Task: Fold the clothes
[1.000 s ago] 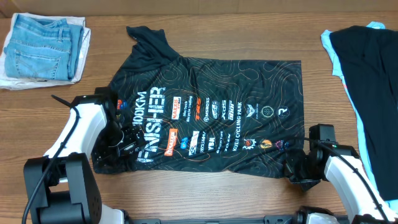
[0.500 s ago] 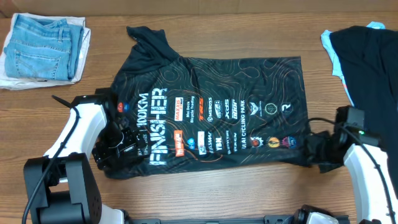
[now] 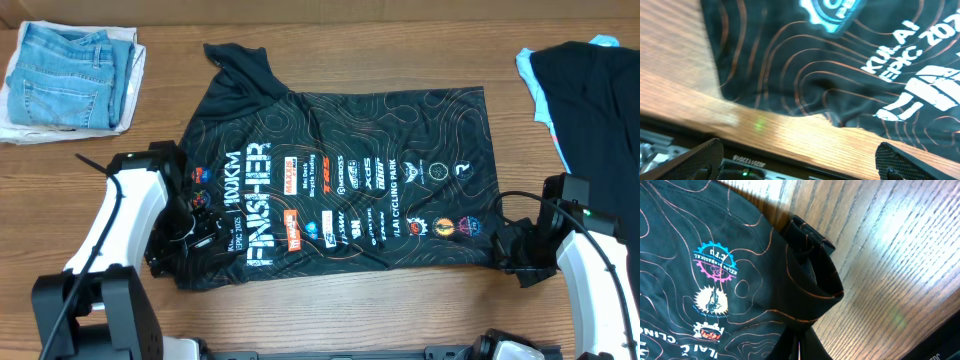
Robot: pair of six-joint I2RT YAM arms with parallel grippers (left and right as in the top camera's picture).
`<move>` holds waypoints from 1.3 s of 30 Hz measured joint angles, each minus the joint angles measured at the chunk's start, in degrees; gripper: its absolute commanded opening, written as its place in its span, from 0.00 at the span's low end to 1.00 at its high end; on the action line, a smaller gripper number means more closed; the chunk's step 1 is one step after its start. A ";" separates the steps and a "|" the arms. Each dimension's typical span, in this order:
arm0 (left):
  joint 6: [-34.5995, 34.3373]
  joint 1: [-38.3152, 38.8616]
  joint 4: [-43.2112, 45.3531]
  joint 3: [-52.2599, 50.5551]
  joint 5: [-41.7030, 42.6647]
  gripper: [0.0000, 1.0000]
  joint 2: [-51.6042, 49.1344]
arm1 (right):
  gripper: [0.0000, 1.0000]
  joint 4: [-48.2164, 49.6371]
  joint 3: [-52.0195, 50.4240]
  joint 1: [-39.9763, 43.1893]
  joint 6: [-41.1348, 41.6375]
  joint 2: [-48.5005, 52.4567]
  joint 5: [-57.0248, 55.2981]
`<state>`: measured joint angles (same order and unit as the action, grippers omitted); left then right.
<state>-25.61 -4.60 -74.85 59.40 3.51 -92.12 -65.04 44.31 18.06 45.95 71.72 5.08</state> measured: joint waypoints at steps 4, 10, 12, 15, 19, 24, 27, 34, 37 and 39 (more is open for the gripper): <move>-3.54 -0.11 -1.03 0.02 -3.02 1.00 0.31 | 0.04 0.52 0.00 0.00 -0.66 0.02 0.00; -11.04 -0.42 -1.68 0.02 -5.27 1.00 0.31 | 0.04 -0.02 0.00 0.00 -2.14 0.00 0.02; -13.94 -0.42 -1.68 0.02 -5.53 1.00 0.31 | 0.04 -0.17 0.00 0.00 -2.78 0.00 0.07; -18.56 -0.44 -0.42 -0.02 -5.70 1.00 0.31 | 0.04 -0.33 0.00 0.00 -3.30 0.00 0.07; -19.93 -1.75 2.23 -0.17 -5.49 1.00 0.31 | 0.04 -0.37 0.00 0.00 -3.78 0.02 0.61; -20.31 -6.62 3.32 -1.09 -5.31 1.00 0.31 | 0.04 -0.39 0.00 0.00 -4.39 0.02 0.98; -19.65 -9.31 3.61 -2.10 -4.83 1.00 0.31 | 0.04 -0.22 0.00 0.00 -4.66 0.02 1.09; -19.21 -10.08 9.94 -7.96 -2.95 1.00 0.35 | 0.04 0.37 0.00 0.02 -4.90 0.00 1.40; -19.02 -10.05 13.03 -10.32 -1.92 1.00 0.35 | 0.04 0.09 0.00 0.00 -5.09 0.02 1.66; -19.02 -10.05 14.08 -11.28 -1.66 1.00 0.35 | 0.04 -0.11 0.00 0.00 -5.11 0.00 1.81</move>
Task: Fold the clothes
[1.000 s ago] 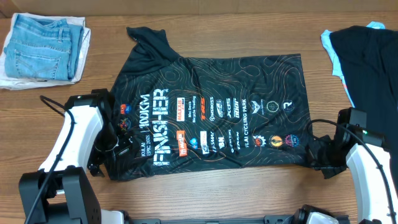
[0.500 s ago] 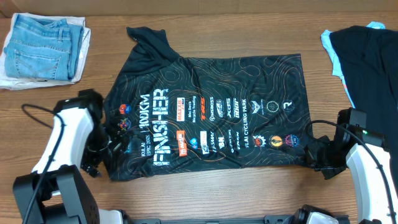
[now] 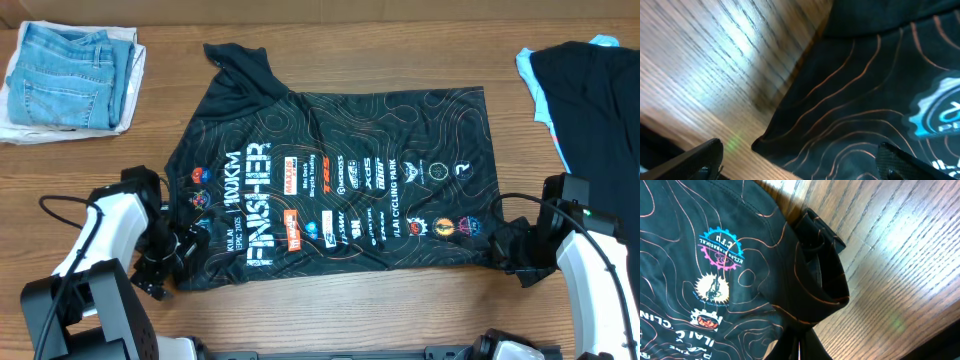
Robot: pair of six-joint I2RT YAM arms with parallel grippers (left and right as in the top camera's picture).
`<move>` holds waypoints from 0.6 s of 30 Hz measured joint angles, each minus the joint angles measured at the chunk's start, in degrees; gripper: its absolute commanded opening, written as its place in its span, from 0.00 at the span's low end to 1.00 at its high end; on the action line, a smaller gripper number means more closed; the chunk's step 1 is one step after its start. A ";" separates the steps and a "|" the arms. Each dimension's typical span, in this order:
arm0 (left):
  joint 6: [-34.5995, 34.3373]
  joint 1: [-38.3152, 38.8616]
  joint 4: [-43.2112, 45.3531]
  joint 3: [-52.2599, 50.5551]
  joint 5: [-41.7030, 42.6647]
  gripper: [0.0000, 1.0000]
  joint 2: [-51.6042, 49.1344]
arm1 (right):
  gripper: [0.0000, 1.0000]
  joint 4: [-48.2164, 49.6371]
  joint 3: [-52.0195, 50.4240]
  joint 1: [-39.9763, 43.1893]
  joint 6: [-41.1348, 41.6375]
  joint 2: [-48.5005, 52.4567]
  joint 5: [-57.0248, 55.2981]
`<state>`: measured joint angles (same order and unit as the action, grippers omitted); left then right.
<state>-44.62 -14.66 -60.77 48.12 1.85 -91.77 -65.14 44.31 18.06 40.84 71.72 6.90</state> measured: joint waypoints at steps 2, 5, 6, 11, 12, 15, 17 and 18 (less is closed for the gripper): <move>0.02 0.00 0.90 -0.79 0.09 1.00 0.00 | 0.04 0.02 0.00 0.00 -0.04 0.02 0.20; 0.02 0.00 3.54 -2.43 0.11 0.96 0.04 | 0.04 0.02 0.00 0.00 -0.13 0.02 0.20; 0.13 0.00 4.46 -3.04 0.22 0.93 0.04 | 0.04 0.02 0.00 0.00 -0.17 0.02 0.20; 0.90 0.00 6.84 -4.48 1.49 0.41 1.03 | 0.04 0.00 0.00 0.00 -0.17 0.00 0.39; 1.03 0.00 6.91 -4.55 1.79 0.32 1.03 | 0.04 0.07 0.00 0.02 -0.17 0.02 0.39; 1.73 0.00 7.02 -4.92 1.79 0.06 1.03 | 0.04 0.09 0.00 0.02 -0.20 0.02 0.42; 2.32 0.00 6.71 -5.14 1.77 0.04 1.01 | 0.04 0.28 0.00 0.00 -0.17 0.02 0.44; 2.36 0.00 6.27 -5.25 1.70 0.04 1.01 | 0.04 0.48 0.00 0.00 -0.17 0.02 0.42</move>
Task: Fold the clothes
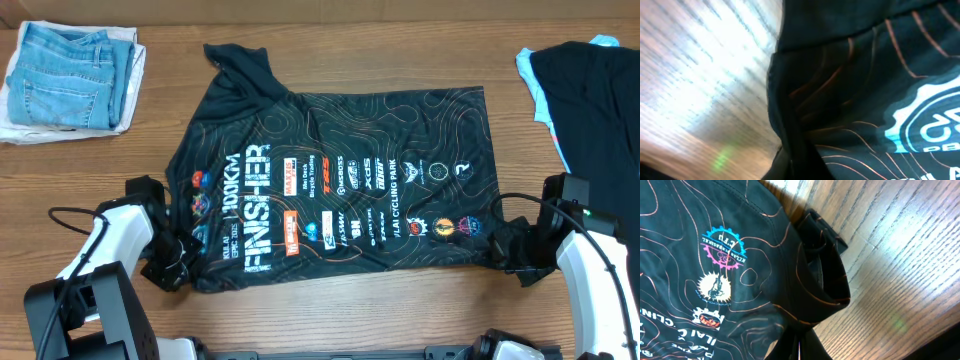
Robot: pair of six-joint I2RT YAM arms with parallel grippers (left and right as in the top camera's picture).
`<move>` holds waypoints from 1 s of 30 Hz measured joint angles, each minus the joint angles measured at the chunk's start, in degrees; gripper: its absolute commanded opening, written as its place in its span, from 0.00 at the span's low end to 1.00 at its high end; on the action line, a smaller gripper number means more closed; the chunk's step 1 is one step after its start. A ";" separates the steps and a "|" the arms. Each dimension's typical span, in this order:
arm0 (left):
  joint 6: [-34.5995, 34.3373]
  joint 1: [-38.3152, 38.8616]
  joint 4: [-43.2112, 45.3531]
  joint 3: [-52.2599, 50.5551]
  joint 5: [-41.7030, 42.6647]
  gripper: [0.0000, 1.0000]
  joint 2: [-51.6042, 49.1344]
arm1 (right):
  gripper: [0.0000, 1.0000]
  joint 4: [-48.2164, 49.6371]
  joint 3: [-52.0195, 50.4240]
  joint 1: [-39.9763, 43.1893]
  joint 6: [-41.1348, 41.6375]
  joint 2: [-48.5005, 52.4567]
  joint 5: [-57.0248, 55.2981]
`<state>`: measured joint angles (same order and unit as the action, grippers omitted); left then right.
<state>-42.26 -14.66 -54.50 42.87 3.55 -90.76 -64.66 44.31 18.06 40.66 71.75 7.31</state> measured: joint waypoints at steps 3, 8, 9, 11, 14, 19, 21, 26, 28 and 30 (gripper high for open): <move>0.50 0.00 -2.93 -0.04 -0.42 0.04 0.00 | 0.04 0.28 0.00 0.00 0.00 -0.02 0.17; 0.70 0.00 -12.26 3.02 -2.54 0.04 -0.04 | 0.04 0.81 0.11 0.00 0.02 0.00 0.17; 0.70 0.00 -13.81 4.07 -2.84 0.04 0.00 | 0.04 0.76 0.28 0.00 0.02 0.00 0.20; 0.70 0.00 -16.41 6.38 -3.41 0.04 0.26 | 0.04 0.46 1.33 0.00 0.22 0.00 0.17; 0.70 0.00 -19.43 10.21 -4.35 0.06 1.51 | 0.04 0.37 4.24 0.00 0.61 0.00 0.17; 2.47 0.00 -19.45 15.45 -4.92 0.13 2.38 | 0.05 3.65 7.34 0.00 0.92 -0.02 0.63; 3.32 0.00 -18.32 16.06 -4.94 0.15 2.38 | 0.06 5.20 7.45 0.00 1.07 0.00 0.87; 3.72 0.00 -14.62 16.11 -4.87 0.16 2.38 | 0.06 9.01 7.45 0.00 1.14 0.76 2.29; 3.74 0.00 -12.59 16.13 -4.66 0.16 2.38 | 0.05 10.36 7.45 0.00 1.14 1.73 2.91; 3.85 0.00 -10.16 16.13 -4.35 0.15 2.38 | 0.04 11.47 7.45 0.00 1.16 2.89 3.26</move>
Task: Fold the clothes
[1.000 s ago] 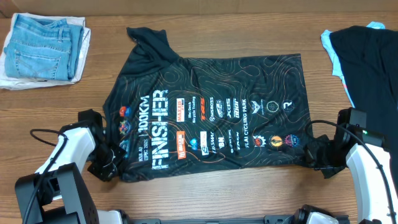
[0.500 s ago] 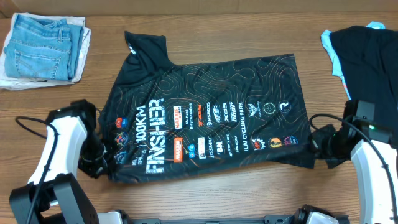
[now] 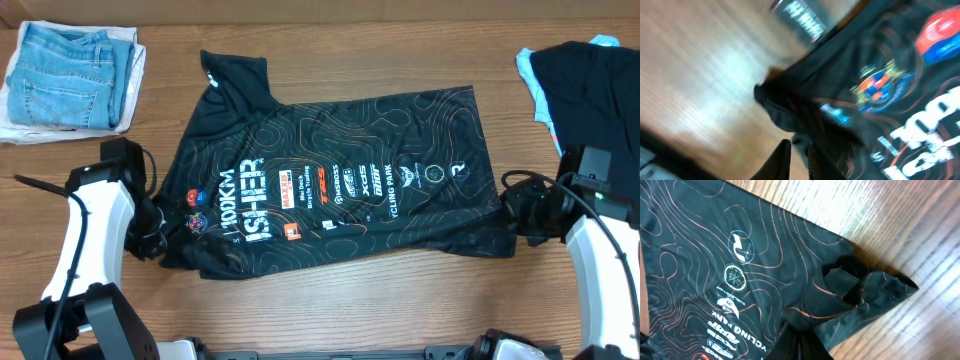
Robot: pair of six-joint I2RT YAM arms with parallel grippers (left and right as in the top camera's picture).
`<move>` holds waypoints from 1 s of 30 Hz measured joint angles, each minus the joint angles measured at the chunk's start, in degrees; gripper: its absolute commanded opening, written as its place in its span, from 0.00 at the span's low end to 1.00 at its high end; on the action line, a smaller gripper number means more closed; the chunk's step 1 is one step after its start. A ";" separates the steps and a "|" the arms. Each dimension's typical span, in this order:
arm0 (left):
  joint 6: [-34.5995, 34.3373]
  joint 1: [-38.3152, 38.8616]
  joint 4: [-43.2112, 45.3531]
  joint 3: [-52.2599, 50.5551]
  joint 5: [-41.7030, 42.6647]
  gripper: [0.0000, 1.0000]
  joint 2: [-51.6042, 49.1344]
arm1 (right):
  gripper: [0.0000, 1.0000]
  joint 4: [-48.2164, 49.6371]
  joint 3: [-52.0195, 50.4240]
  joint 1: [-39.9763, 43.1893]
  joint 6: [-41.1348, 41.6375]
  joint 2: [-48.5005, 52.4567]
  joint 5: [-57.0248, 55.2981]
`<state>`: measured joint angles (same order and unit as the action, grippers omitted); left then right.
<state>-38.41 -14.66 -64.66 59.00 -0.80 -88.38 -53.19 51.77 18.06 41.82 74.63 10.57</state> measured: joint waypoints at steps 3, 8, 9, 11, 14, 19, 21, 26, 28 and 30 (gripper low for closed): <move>0.04 0.00 2.58 0.00 0.55 0.12 0.00 | 0.04 1.33 0.00 0.00 0.07 2.01 0.59; 0.07 0.00 6.34 0.00 1.49 0.09 0.00 | 0.04 3.30 0.00 -0.35 0.15 4.44 0.92; 0.07 0.00 7.32 0.00 1.86 0.08 0.00 | 0.04 4.11 0.00 -0.63 0.17 4.83 1.03; 0.07 0.00 8.81 0.00 2.67 0.08 0.00 | 0.04 5.92 0.00 -1.53 0.37 5.64 1.03; 0.07 0.00 11.13 0.02 3.93 0.08 0.00 | 0.04 8.83 0.00 -3.34 0.85 6.69 1.05; 1.66 0.46 11.13 0.07 5.25 0.06 0.00 | 0.04 11.43 0.00 -6.19 1.18 6.93 1.20; 2.67 0.90 8.13 0.20 5.33 0.04 0.00 | 0.04 10.80 0.00 -6.34 1.27 6.93 1.16; 3.52 1.18 -2.45 1.66 3.13 0.05 0.28 | 0.05 9.77 0.00 -6.34 1.22 6.93 0.15; 3.15 1.18 -5.79 3.02 1.53 0.04 1.55 | 0.05 9.35 0.00 -6.34 1.22 6.93 -0.35; 2.27 1.18 -8.22 3.85 0.33 0.04 3.91 | 0.05 8.92 0.00 -6.34 1.25 6.93 -0.52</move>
<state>-36.14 -13.47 -72.88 62.85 -0.47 -84.47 -44.27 51.77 11.73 43.07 81.56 10.04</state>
